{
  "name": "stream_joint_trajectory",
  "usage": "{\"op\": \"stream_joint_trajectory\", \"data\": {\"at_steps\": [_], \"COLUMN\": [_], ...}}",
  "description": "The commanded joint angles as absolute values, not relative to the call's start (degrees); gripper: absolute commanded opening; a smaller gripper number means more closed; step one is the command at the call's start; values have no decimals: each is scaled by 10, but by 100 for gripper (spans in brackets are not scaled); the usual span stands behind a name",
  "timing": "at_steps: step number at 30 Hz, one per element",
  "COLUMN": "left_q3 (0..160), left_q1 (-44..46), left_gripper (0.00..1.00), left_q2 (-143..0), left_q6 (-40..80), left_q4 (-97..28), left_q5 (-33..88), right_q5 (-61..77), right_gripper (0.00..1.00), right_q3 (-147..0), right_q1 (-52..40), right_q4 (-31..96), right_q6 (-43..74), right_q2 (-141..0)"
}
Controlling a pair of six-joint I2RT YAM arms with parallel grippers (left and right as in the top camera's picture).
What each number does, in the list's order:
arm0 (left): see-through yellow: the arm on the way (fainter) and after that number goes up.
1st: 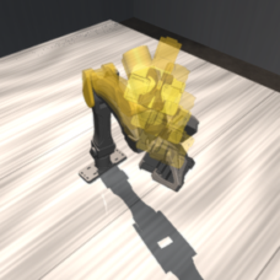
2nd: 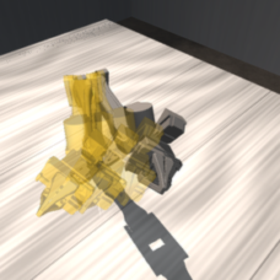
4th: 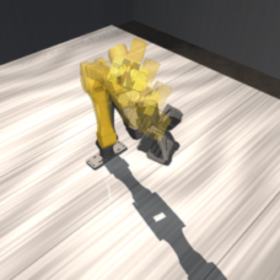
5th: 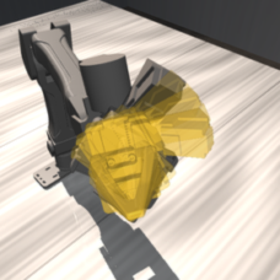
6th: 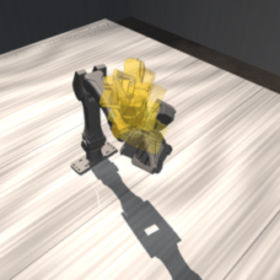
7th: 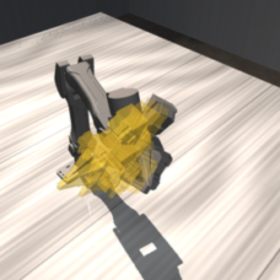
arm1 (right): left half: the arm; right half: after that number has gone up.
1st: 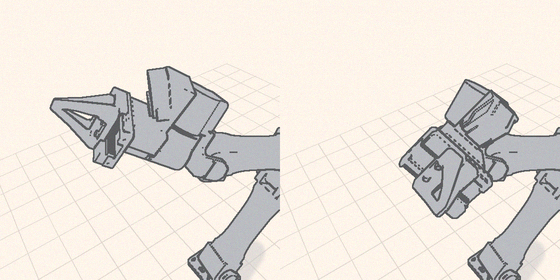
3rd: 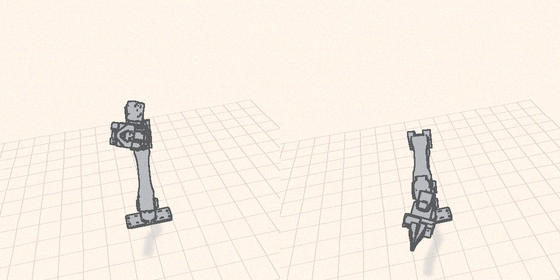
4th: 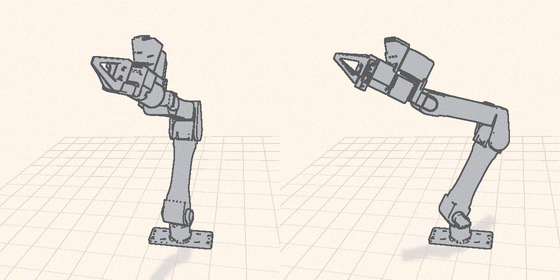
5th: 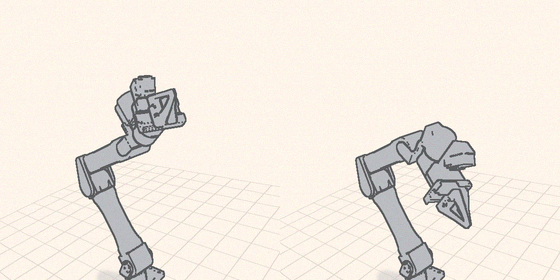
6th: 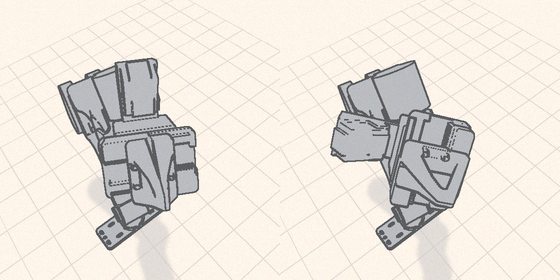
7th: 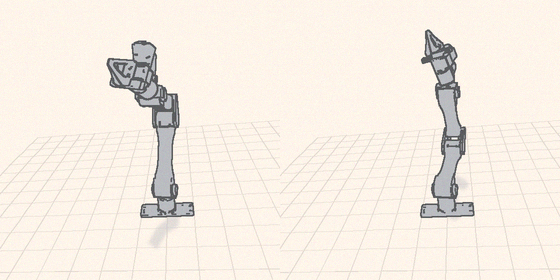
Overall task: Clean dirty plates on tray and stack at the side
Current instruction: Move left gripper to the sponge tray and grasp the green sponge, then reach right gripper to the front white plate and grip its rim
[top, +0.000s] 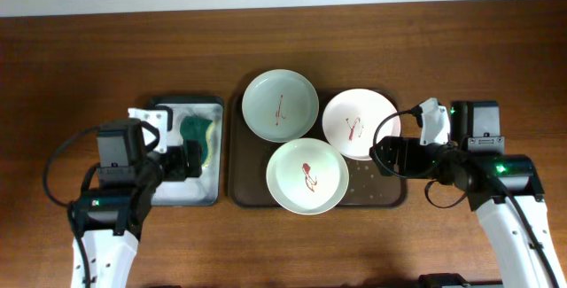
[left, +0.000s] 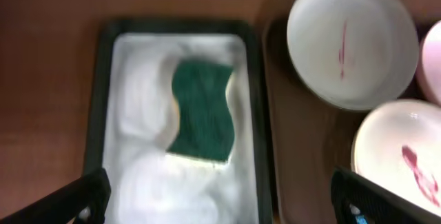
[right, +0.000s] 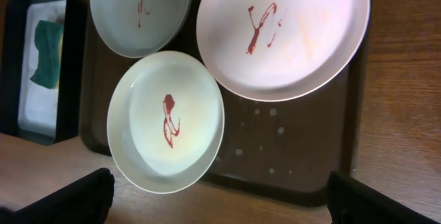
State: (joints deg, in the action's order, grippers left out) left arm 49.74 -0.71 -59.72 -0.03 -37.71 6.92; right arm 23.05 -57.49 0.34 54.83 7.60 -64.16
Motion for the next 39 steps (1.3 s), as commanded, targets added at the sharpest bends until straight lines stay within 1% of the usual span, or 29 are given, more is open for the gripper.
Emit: {"op": "stream_joint_trajectory", "data": {"at_steps": [1,7,11,15,20,26,29,30,32,34,37,38,39], "left_q3": [510,514,514,513,513,513,513,513,513,513,513,511,508], "left_q1": [-4,-4,-4,-4,-4,1,4,7,9,9,9,9,9], "left_gripper": [99,100,92,80,75,75,73,70,61,57,35,16,5], "left_q2": [-632,-762,-834,-901,-956,-980,-980,-980,-980,-980,-982,-985,-987], "left_q6": [4,4,4,4,4,4,4,4,4,4,4,4,4], "left_q4": [-314,-261,-238,-213,-196,-187,-183,-182,-180,-181,-192,-195,-197], "left_q5": [73,47,47,47,52,52,52,51,51,51,49,49,49], "right_q5": [244,244,244,244,244,244,244,244,244,242,242,242,242], "right_gripper": [99,99,99,99,99,99,99,99,99,99,99,99,99], "right_q3": [-587,-587,-587,-587,-587,-587,-587,-587,-587,-587,-587,-587,-587], "right_q1": [0,0,0,0,0,0,0,0,0,0,0,0,0], "right_q4": [546,546,546,546,546,546,546,546,546,546,546,546,547], "right_q6": [80,80,80,80,80,80,80,80,80,80,80,80,80], "right_q2": [-643,-643,-643,-643,-643,-643,-643,-643,-643,-643,-643,-643,-643]}}
